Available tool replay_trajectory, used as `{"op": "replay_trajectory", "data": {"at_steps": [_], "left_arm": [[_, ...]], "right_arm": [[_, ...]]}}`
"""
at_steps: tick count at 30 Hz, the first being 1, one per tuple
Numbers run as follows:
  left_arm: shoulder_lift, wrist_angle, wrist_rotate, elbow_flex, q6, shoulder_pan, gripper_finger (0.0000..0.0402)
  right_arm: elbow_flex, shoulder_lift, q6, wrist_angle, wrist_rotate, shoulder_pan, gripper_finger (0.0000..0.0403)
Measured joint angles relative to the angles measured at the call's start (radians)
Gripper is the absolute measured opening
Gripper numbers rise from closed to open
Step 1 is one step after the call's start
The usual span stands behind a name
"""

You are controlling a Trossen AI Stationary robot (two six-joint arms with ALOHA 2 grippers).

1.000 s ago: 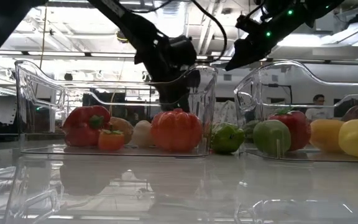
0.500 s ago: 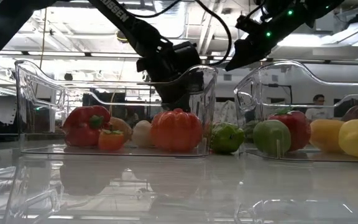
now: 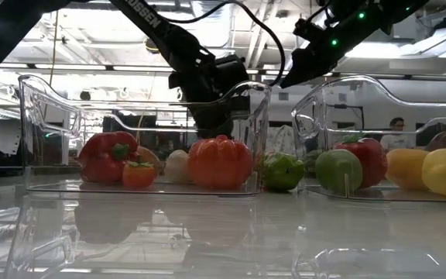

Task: Sort produce into baskets
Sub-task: Put the lime into the right transparent bin

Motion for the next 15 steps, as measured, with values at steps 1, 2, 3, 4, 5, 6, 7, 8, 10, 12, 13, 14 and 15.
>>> {"op": "replay_trajectory", "data": {"at_steps": [1,2,3,4,5,6,7,8,10,12,13,14,15], "left_arm": [[0.003,0.000,0.000,0.000,0.000,0.000,0.0205],[0.005,0.003,0.001,0.001,0.005,-0.001,0.0195],[0.005,0.003,0.001,0.002,0.010,-0.001,0.0186],[0.005,0.002,-0.002,0.002,0.015,-0.001,0.0178],[0.005,0.002,-0.004,0.002,0.018,-0.001,0.0173],[0.004,0.002,-0.007,0.002,0.018,-0.001,0.0169],[0.000,0.001,-0.009,0.002,0.018,-0.001,0.0168],[-0.003,-0.002,-0.014,0.003,0.018,-0.002,0.0168],[-0.007,-0.016,-0.018,0.021,0.019,-0.002,0.0172],[-0.023,-0.023,-0.021,0.051,0.024,-0.002,0.0173],[-0.035,-0.029,-0.027,0.071,0.031,-0.002,0.0174],[-0.048,-0.036,-0.038,0.091,0.035,-0.004,0.0174],[-0.058,-0.043,-0.056,0.105,0.036,-0.007,0.0174]], "right_arm": [[0.000,0.000,0.000,0.000,0.000,0.000,0.0312],[0.000,0.000,0.000,0.000,0.000,0.000,0.0312],[0.000,0.000,0.000,0.001,0.000,0.000,0.0312],[0.000,0.000,0.000,0.001,0.000,0.000,0.0312],[0.000,0.000,-0.001,0.001,0.000,0.000,0.0312],[0.000,0.000,-0.001,0.001,0.000,0.000,0.0312],[0.000,0.000,-0.003,0.001,0.000,0.000,0.0312],[0.000,0.000,-0.004,0.001,0.000,0.000,0.0312],[0.000,-0.001,-0.009,0.000,0.005,0.000,0.0312],[0.000,-0.008,-0.018,-0.018,0.015,0.000,0.0312],[0.000,-0.019,-0.023,-0.034,0.024,0.004,0.0312],[0.000,-0.039,-0.023,-0.057,0.037,0.006,0.0312],[-0.001,-0.061,-0.015,-0.073,0.062,0.011,0.0312]]}}
